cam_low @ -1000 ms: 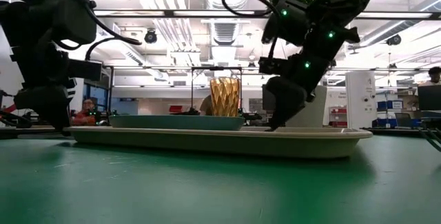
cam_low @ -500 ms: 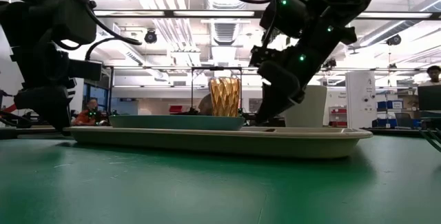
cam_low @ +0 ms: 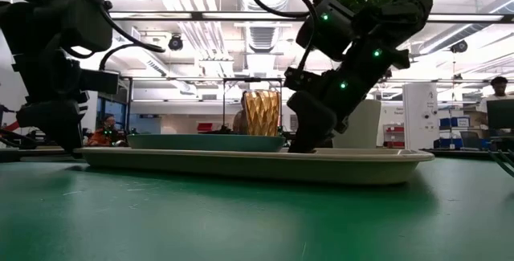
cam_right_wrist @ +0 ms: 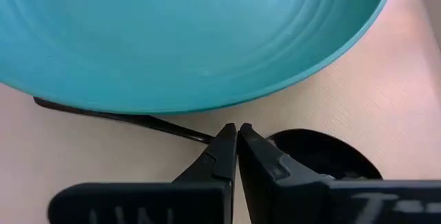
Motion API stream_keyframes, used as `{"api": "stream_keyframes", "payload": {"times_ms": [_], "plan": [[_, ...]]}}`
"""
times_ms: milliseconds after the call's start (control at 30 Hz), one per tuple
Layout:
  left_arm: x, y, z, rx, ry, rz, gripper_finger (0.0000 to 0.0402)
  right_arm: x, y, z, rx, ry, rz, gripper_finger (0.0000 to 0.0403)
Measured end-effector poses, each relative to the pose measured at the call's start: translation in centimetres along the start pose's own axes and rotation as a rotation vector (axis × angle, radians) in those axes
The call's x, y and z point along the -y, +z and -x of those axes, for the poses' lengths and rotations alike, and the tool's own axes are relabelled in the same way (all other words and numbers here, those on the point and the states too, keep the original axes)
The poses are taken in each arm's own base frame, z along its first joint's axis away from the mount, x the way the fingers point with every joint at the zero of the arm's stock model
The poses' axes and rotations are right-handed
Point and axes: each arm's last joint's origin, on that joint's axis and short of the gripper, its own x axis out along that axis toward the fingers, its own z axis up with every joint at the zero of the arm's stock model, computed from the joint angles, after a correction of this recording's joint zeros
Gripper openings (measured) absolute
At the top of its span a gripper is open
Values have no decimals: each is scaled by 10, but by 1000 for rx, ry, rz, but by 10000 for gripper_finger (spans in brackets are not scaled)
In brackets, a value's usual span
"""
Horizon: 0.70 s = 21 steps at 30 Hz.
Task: Pick and place plate/cup/fork/spoon on tray
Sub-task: Put the black spoon on the right side of the green plate
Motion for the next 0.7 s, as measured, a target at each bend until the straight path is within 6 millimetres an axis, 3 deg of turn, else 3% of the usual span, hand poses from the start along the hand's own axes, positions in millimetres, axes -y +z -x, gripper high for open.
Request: {"api": "stream_keyframes", "payload": {"times_ms": [467, 700], "plan": [[0, 0, 0, 0, 0, -1, 1, 3, -5, 8, -92, 24, 331, 9], [0, 0, 0, -1, 0, -1, 1, 7, 5, 16, -32, 28, 248, 9]]}}
